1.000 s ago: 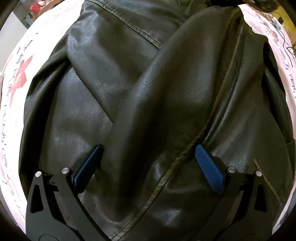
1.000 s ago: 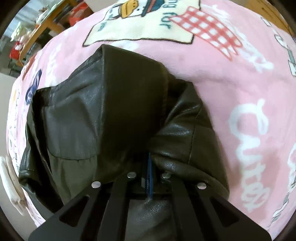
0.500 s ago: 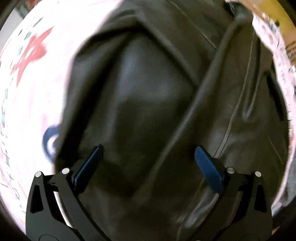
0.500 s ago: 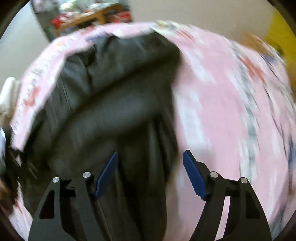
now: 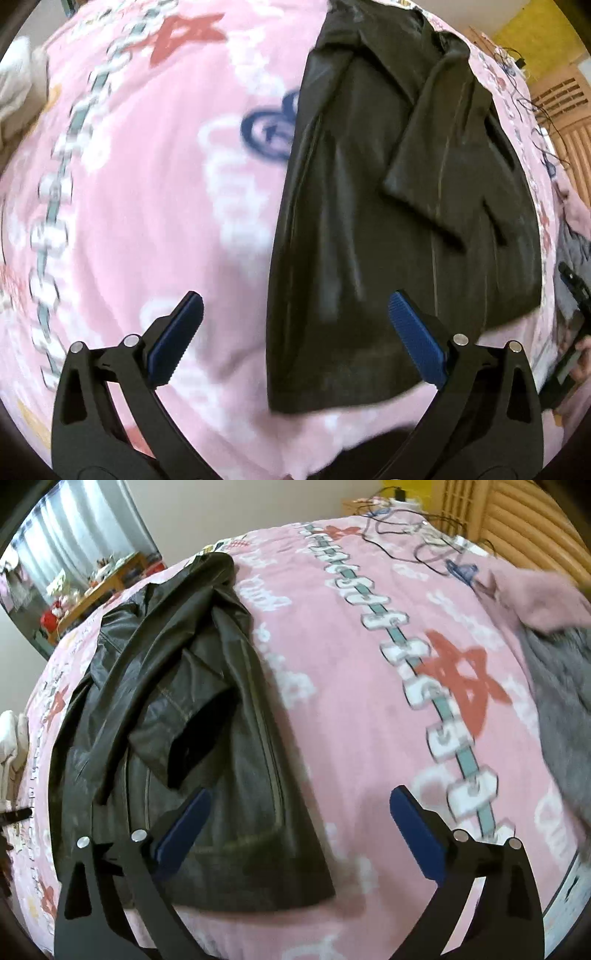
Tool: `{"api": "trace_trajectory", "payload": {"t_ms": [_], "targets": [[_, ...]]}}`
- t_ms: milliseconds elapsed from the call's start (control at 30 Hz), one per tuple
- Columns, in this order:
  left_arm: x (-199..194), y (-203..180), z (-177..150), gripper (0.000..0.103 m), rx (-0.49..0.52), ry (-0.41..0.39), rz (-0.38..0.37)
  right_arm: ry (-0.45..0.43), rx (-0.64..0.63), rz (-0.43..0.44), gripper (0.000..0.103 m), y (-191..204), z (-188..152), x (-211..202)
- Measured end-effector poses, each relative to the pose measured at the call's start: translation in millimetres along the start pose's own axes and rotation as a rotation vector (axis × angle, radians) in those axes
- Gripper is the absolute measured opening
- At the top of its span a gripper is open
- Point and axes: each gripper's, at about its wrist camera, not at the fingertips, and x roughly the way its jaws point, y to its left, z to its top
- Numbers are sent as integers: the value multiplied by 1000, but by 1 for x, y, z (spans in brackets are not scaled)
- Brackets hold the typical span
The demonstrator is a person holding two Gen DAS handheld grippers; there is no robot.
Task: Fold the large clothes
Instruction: 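Release the jacket and pull the right tool back, then move the left tool to the hem end of the folded black jacket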
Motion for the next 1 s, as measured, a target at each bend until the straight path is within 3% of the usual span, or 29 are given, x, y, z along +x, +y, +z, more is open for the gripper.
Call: {"api": "trace_trajectory", "payload": {"t_ms": [233,367,567,667,800,1000], "targets": [[17,32,-51,98,-103,109,-174,91,81,36,95,-17,-32,30],[53,52,-54,98,-212,177,-259,122,91,53,95,-17,-40,49],[82,72,-45,98,-308,217,-322,119,87,56,96,-14,-44,72],[75,66,-46,98,-281,218,-324,128,102,88,96,-10,-42,73],[66,47,-54,98,-222,211,-357,186,75,247,96,3,-39,73],[64,13,-58,98,-96,190,-266,295,15,228,97,8,-35,100]]}}
